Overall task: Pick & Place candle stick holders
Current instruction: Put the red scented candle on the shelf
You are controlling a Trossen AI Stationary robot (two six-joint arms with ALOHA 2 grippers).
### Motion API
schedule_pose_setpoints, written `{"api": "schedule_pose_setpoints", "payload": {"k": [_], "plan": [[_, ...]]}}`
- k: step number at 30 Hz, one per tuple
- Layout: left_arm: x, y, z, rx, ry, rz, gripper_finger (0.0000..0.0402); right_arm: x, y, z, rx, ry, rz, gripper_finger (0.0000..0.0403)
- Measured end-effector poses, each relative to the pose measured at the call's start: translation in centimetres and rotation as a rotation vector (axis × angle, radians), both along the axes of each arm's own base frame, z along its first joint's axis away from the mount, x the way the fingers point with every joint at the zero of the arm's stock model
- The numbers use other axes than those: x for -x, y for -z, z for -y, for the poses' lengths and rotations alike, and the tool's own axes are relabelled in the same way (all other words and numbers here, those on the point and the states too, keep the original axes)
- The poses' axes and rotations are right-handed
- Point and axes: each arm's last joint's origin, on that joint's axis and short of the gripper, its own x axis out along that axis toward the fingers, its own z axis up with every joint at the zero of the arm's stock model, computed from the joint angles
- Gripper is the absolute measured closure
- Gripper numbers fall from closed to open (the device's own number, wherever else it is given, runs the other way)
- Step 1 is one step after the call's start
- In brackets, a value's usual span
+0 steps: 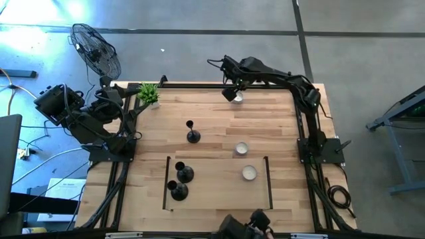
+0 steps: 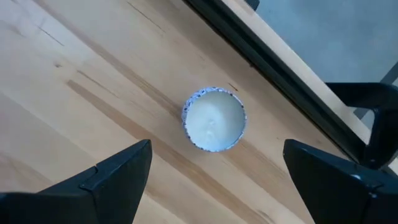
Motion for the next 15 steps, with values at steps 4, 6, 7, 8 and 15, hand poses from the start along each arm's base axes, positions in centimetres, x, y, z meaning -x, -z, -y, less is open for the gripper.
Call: {"api": "schedule_pose_setpoints", "payload": {"k": [4, 6, 7, 8, 15], "plan": [[0.0, 0.0, 0.0, 0.0, 0.0, 0.0, 0.0175, -0.2, 1.2, 0.4, -0.047, -0.005, -0.004, 0.0045], [0.0, 0.0, 0.0, 0.0, 0.0, 0.0, 0.0175, -0.4, 1.8, 0.5, -0.058, -0.017, -0.018, 0.0045], [0.0, 0.0, 0.0, 0.001, -0.001, 0.001, 0.0175, -0.4, 2.1, 0.6, -0.061, -0.018, -0.025, 0.0045], [0.0, 0.0, 0.0, 0.002, -0.001, 0.001, 0.0175, -0.5, 2.5, 0.6, -0.065, -0.017, -0.033, 0.0045], [0.0, 0.0, 0.0, 0.016, -0.006, 0.012, 0.0175, -0.7, 3.7, 1.0, -0.064, -0.01, -0.069, 0.0045]]}}
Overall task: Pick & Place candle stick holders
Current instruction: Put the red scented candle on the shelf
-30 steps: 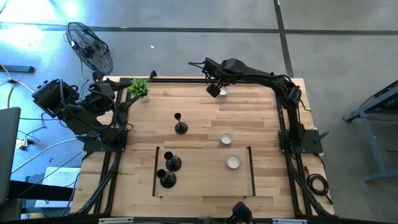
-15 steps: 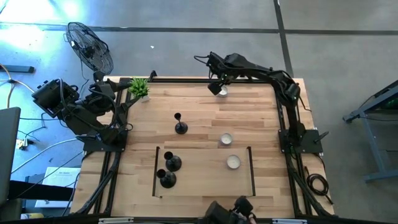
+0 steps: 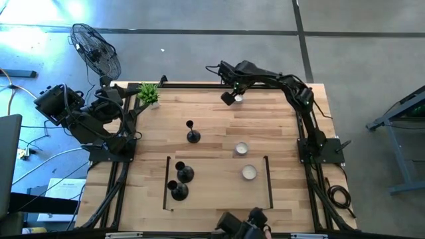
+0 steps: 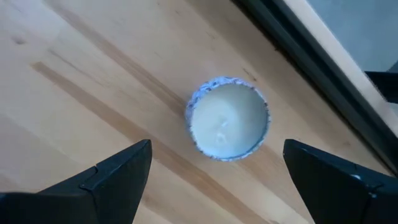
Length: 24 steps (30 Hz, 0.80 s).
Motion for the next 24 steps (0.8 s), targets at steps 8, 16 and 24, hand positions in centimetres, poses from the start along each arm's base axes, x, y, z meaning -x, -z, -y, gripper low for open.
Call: {"api": "schedule_pose_setpoints", "payload": {"k": [8, 16, 24], "plan": [[0.0, 0.0, 0.0, 0.005, 0.001, 0.001, 0.0175, 0.1, 0.0, 0.0, -0.02, 0.002, 0.002, 0.0045], [0.0, 0.0, 0.0, 0.001, -0.003, 0.004, 0.0175, -0.6, 0.0, -1.3, -0.066, -0.029, 0.016, 0.0045], [0.0, 0.0, 0.0, 0.001, -0.004, 0.004, 0.0175, -1.6, 0.1, -2.9, -0.065, -0.076, 0.005, 0.0045]]}}
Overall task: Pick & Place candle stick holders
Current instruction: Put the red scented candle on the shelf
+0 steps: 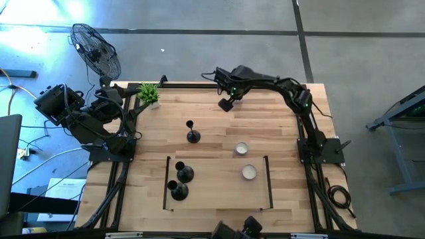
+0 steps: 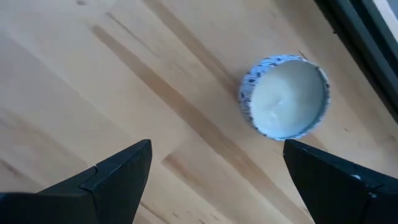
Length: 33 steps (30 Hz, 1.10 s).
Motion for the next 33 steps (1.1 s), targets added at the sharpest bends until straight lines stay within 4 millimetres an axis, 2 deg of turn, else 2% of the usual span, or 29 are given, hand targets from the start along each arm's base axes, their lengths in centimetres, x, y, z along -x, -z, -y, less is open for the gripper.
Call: {"api": "schedule_pose_setpoints", "payload": {"k": [5, 11, 16, 22, 29, 33], "plan": [[0.0, 0.0, 0.0, 0.005, 0.006, -0.003, 0.0175, -0.1, 0.0, -0.3, -0.009, 0.019, 0.002, 0.0045], [0.0, 0.1, 0.1, 0.018, 0.018, -0.01, 0.0175, -0.5, 0.0, -1.3, 0.027, -0.087, -0.047, 0.0045], [0.0, 0.0, 0.1, 0.018, 0.018, -0.01, 0.0175, -1.3, -0.1, -1.7, 0.074, -0.143, -0.017, 0.0045], [0.0, 0.0, 0.1, 0.017, 0.018, -0.01, 0.0175, -1.7, -0.2, -1.2, 0.118, -0.158, 0.02, 0.0045], [-0.2, 0.1, 0.2, 0.021, 0.016, -0.009, 0.0175, -1.3, -0.1, -0.4, 0.076, -0.091, 0.053, 0.0045], [-0.4, 0.2, 0.3, 0.017, 0.017, -0.016, 0.0175, -1.4, 0.9, -0.4, 0.042, -0.069, 0.038, 0.0045]]}}
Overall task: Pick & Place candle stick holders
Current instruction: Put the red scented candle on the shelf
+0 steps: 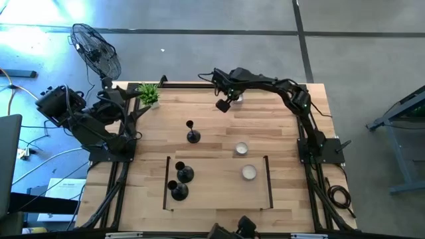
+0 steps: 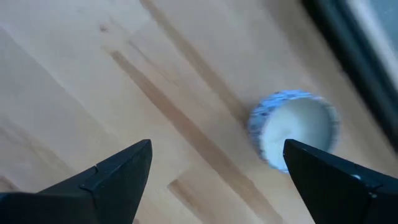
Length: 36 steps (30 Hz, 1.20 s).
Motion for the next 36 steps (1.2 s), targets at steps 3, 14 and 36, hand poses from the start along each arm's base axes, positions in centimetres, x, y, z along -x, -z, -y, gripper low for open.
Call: {"api": "schedule_pose_setpoints", "payload": {"k": [3, 14, 36], "plan": [[-0.11, 0.03, 0.08, -0.008, 0.002, -0.007, 0.0175, -0.3, 1.25, -0.08, 0.004, -0.004, -0.041, 0.0045], [-0.28, 0.09, 0.21, -0.013, 0.003, -0.013, 0.0175, -0.44, 1.28, -0.12, 0.069, -0.004, -0.069, 0.0045], [-0.28, 0.09, 0.2, -0.013, 0.003, -0.012, 0.0175, -0.58, 1.33, -0.02, 0.059, -0.027, -0.049, 0.0045]]}}
